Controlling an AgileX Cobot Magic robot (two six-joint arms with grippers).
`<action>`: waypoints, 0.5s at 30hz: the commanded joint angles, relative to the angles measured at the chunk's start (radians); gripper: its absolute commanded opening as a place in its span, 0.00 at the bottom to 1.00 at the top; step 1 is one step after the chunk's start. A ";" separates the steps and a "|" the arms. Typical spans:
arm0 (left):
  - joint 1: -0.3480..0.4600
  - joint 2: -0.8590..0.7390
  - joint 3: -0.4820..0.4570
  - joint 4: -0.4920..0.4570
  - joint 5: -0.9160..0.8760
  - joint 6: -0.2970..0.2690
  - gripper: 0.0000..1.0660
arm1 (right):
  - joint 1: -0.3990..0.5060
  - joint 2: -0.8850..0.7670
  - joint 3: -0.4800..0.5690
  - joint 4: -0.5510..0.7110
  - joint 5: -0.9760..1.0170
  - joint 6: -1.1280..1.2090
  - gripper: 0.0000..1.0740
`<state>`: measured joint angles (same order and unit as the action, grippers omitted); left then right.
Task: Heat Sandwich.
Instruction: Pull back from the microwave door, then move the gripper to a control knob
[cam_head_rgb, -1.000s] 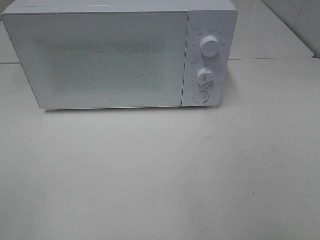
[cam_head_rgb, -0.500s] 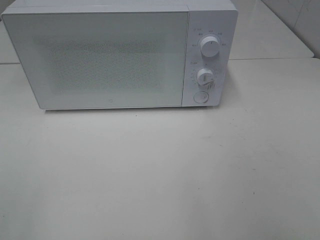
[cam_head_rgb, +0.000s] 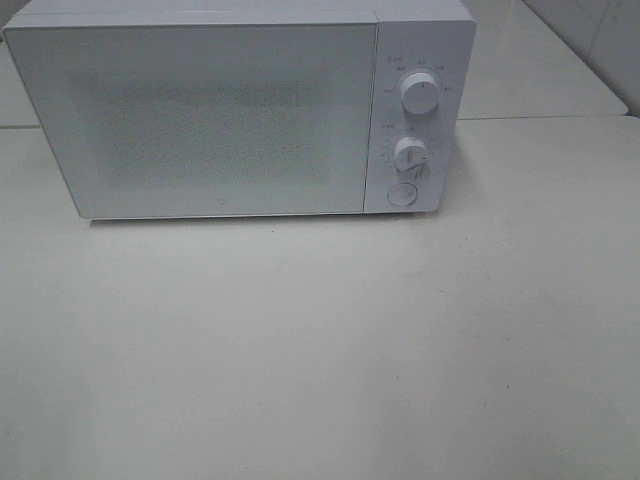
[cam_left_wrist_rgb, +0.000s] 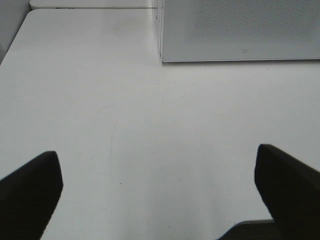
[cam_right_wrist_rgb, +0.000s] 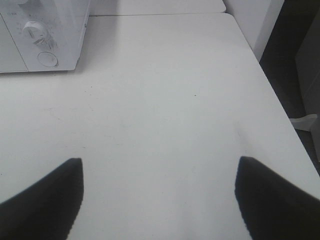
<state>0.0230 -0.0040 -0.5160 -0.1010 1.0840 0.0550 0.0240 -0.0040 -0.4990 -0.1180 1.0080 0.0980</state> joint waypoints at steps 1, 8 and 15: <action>-0.001 -0.023 0.001 -0.004 -0.010 -0.002 0.92 | -0.009 -0.015 -0.007 -0.006 -0.020 -0.007 0.70; -0.001 -0.023 0.001 -0.003 -0.010 -0.003 0.92 | -0.009 -0.015 -0.026 -0.010 -0.075 -0.007 0.71; -0.001 -0.023 0.001 -0.003 -0.010 -0.002 0.92 | -0.009 0.074 -0.025 -0.008 -0.202 0.009 0.71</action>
<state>0.0230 -0.0040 -0.5160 -0.1010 1.0840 0.0550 0.0240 0.0470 -0.5150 -0.1190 0.8570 0.1050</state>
